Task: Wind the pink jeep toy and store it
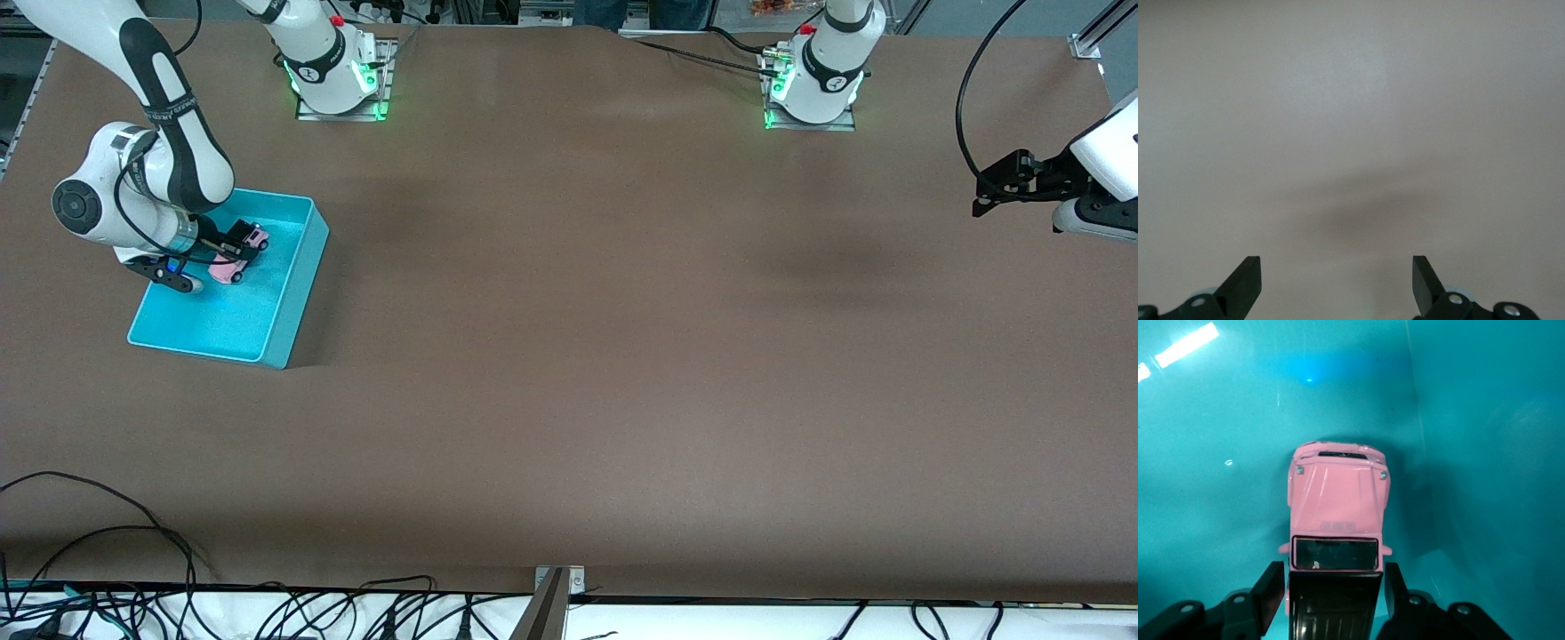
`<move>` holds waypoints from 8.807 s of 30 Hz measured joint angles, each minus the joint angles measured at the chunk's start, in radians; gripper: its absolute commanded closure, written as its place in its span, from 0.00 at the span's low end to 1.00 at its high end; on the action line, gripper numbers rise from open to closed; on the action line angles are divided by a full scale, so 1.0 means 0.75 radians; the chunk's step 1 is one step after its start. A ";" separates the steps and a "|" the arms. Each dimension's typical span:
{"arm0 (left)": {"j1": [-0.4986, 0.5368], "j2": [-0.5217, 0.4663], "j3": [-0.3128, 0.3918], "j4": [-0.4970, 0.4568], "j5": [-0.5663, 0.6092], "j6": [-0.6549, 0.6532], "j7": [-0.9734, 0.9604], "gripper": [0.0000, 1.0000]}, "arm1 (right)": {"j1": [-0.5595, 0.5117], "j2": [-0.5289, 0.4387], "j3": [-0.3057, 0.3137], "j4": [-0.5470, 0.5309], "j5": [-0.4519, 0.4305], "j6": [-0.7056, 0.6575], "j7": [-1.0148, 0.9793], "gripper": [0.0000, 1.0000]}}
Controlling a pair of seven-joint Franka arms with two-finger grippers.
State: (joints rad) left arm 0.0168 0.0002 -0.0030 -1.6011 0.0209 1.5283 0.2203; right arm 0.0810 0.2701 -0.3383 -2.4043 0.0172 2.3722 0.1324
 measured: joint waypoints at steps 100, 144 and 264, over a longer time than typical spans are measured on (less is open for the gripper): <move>0.019 0.000 0.002 0.000 0.000 0.000 0.000 0.00 | 0.035 -0.301 0.279 1.212 -0.012 -1.313 -0.061 0.00; 0.019 0.000 0.002 0.000 0.000 0.000 0.000 0.00 | 0.056 -0.259 0.300 1.362 -0.008 -1.393 -0.102 0.00; 0.019 0.000 0.001 0.000 0.000 0.000 0.000 0.00 | 0.048 -0.250 0.290 1.374 -0.008 -1.365 -0.102 0.00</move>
State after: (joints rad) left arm 0.0308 0.0003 -0.0024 -1.6010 0.0209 1.5283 0.2203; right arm 0.1171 0.0830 -0.1206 -1.3739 0.0108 1.3488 0.0560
